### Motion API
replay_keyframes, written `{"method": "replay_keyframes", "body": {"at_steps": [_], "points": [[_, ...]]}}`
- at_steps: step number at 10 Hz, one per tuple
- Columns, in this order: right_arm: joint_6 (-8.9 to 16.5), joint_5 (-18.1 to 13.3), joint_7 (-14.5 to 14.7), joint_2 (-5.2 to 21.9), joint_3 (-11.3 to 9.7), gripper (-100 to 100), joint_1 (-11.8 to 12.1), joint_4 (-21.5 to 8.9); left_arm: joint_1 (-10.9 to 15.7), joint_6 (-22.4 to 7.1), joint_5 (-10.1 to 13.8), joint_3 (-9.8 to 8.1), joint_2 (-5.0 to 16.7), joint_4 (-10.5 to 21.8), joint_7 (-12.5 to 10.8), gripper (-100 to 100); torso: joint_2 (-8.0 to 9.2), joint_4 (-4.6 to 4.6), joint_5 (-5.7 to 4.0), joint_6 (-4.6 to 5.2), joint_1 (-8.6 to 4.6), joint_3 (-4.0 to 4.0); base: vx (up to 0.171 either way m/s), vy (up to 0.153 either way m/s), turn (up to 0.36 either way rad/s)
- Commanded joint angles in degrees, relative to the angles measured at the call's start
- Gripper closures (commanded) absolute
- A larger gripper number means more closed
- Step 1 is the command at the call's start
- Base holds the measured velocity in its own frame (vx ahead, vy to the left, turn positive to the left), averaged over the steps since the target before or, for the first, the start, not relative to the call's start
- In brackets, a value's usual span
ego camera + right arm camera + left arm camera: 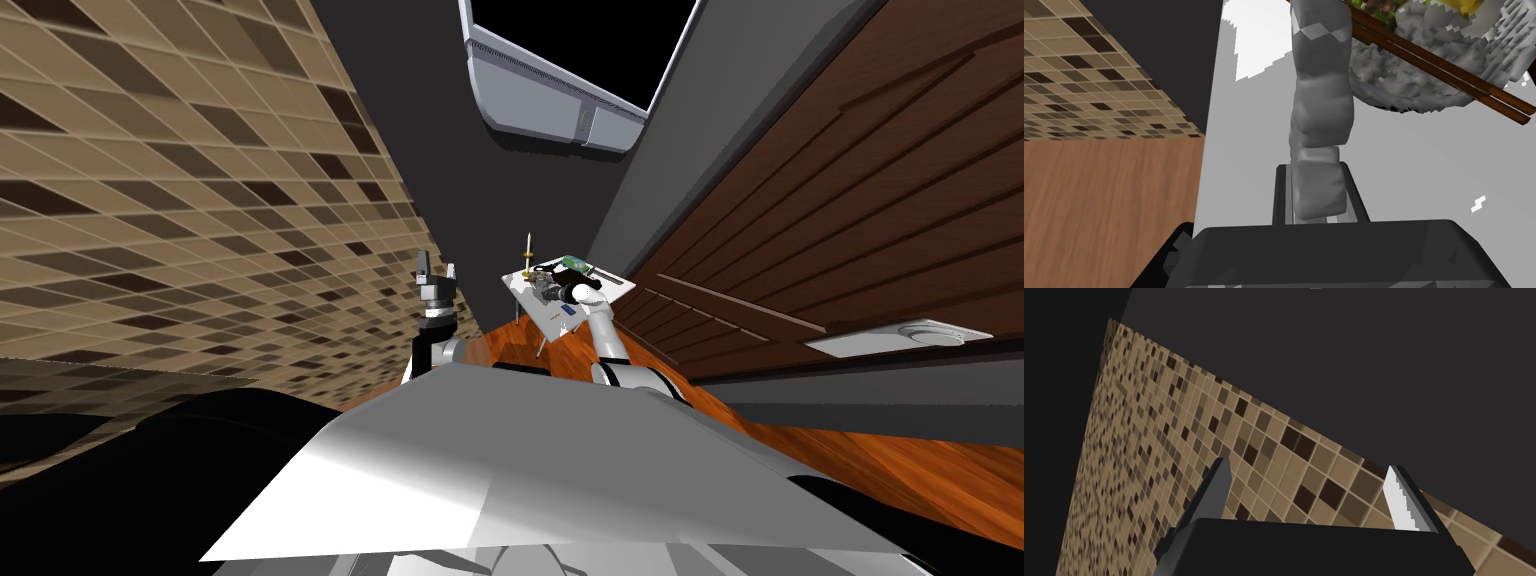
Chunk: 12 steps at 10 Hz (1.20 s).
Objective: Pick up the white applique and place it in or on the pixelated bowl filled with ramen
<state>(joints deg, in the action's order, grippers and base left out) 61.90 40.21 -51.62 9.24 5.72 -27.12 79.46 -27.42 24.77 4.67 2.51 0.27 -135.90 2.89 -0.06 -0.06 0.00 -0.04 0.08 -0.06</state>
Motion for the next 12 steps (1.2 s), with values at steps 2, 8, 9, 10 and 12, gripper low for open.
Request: {"method": "replay_keyframes", "body": {"at_steps": [2, 8, 9, 10, 12], "points": [[-0.09, -0.91, -2.77, -0.5, 0.41, 100, -3.14, -2.16, 0.0, 0.0, 0.0, 0.0, 0.0, 0.0, 0.0, 0, 0.1, 0.04, 0.0, 0.0, -0.01, 0.06, -0.054, -0.014, -0.015], [-0.34, -3.35, -10.06, -1.45, 1.67, 100, -11.92, -8.11, 0.01, 0.0, 0.0, 0.0, 0.0, 0.0, 0.0, 0, 0.28, 0.12, -0.07, 0.0, -0.11, 0.2, -0.059, -0.024, 0.009], [-0.35, -3.76, -11.41, -1.58, 1.91, 100, -13.56, -9.15, 0.01, 0.0, 0.0, 0.0, 0.0, 0.0, 0.0, 0, 0.29, 0.13, -0.08, 0.03, -0.15, 0.21, -0.06, -0.042, 0.009], [-0.36, -4.16, -12.74, -1.71, 2.16, 100, -15.17, -10.16, 0.01, 0.0, 0.0, 0.0, 0.0, 0.0, 0.0, 0, 0.31, 0.16, -0.09, 0.02, -0.16, 0.23, -0.056, -0.035, 0.022], [-0.38, -4.9, -15.27, -1.89, 2.64, 100, -18.27, -12.04, 0.01, 0.0, 0.0, 0.0, 0.0, 0.0, 0.0, 0, 0.35, 0.2, -0.1, 0.08, -0.2, 0.27, -0.046, -0.044, 0.014]]}}
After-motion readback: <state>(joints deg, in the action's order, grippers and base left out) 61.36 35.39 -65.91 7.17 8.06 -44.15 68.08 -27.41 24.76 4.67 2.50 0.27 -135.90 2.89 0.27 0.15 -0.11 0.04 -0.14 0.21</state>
